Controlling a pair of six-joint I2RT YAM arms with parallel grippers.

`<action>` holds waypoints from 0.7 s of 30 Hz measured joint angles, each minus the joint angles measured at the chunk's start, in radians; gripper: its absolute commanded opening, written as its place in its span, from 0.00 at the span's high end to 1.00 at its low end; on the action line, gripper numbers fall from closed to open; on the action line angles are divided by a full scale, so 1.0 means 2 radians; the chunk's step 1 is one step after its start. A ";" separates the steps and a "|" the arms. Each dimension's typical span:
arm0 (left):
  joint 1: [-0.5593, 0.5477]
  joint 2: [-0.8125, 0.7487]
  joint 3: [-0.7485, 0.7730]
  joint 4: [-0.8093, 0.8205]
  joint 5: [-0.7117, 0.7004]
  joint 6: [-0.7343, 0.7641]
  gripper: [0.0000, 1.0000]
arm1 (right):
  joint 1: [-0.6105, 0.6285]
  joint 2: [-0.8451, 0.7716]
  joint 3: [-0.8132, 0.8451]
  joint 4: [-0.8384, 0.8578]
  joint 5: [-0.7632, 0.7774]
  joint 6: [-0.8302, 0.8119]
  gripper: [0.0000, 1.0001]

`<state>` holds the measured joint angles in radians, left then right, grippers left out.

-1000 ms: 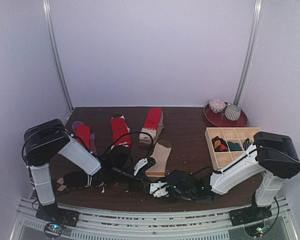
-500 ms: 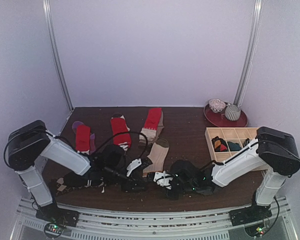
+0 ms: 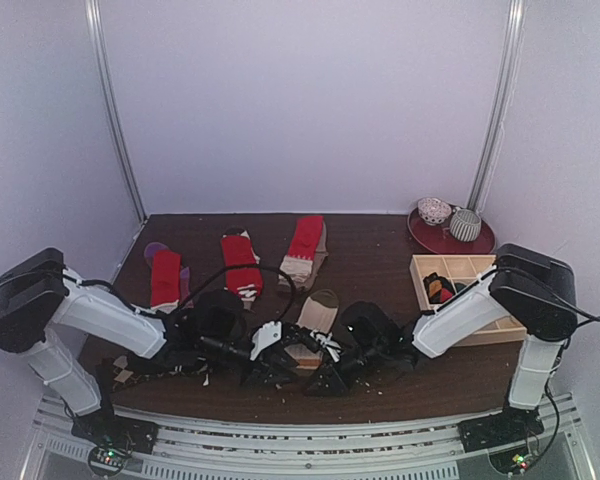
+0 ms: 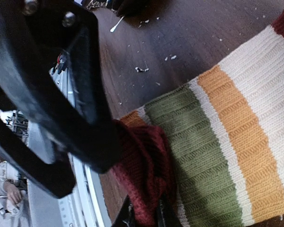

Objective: Roll the socks
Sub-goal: Roll a pair of socks at the center of the board.

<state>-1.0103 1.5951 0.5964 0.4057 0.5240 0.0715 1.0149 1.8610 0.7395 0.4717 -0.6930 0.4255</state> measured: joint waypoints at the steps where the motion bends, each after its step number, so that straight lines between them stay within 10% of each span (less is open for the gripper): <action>1: -0.001 0.010 0.000 0.000 -0.002 0.003 0.70 | -0.003 0.004 0.002 0.001 -0.012 0.012 0.90; 11: -0.018 0.048 -0.002 0.010 -0.017 0.011 0.73 | -0.037 0.028 0.012 0.003 -0.085 0.074 0.90; 17: -0.023 0.076 -0.002 0.020 -0.033 0.008 0.99 | -0.040 0.031 0.019 -0.011 -0.092 0.077 0.88; 21: -0.023 0.080 0.000 0.025 -0.039 -0.005 1.00 | -0.042 0.026 0.020 -0.021 -0.091 0.073 0.79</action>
<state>-1.0557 1.7542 0.5957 0.4553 0.4461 0.0624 0.9310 1.9137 0.7792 0.4290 -0.8753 0.5709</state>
